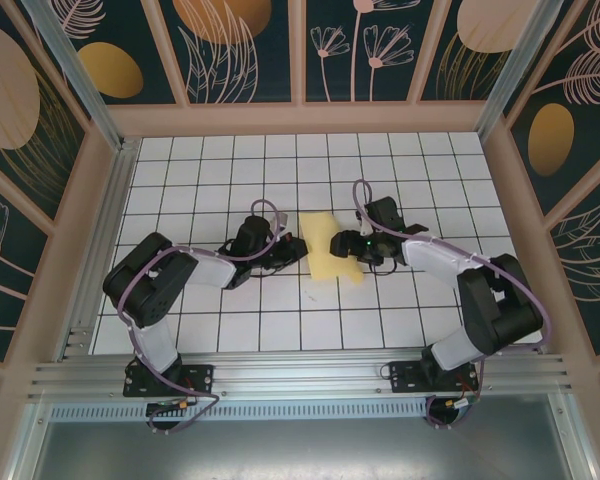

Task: Fold a paper plane with a square sheet of paper (pick it up from the middle)
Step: First fold in half a square sheet of paper at the center of the table.

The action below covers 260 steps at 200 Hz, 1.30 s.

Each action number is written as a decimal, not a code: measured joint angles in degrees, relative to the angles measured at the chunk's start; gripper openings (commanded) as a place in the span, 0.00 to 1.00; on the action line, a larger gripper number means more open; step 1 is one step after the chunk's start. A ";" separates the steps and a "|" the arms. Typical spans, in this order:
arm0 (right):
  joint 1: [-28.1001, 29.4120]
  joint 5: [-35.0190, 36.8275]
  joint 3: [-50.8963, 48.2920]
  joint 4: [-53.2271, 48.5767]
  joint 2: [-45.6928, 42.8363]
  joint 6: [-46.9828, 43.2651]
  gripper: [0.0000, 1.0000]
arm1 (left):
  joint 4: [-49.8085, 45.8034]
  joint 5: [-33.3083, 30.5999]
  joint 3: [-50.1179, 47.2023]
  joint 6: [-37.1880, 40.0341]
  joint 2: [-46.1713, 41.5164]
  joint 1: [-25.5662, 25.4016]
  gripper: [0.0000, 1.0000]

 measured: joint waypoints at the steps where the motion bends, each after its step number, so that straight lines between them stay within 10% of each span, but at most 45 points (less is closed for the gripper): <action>1: 0.00 -0.07 0.00 0.00 0.04 0.04 0.71 | -0.02 0.02 0.04 -0.02 0.07 -0.04 0.00; 90: 0.37 -16.02 -7.82 13.99 0.50 9.53 0.81 | 0.90 1.86 0.37 -0.66 0.96 -0.42 0.00; 165: -0.55 -1.95 -5.99 3.72 -1.99 6.86 0.92 | -0.50 2.54 2.84 0.46 2.56 -0.94 0.00; 260: -2.05 4.90 4.11 0.79 3.34 0.44 0.79 | -5.38 2.58 8.26 2.40 4.15 -1.90 0.00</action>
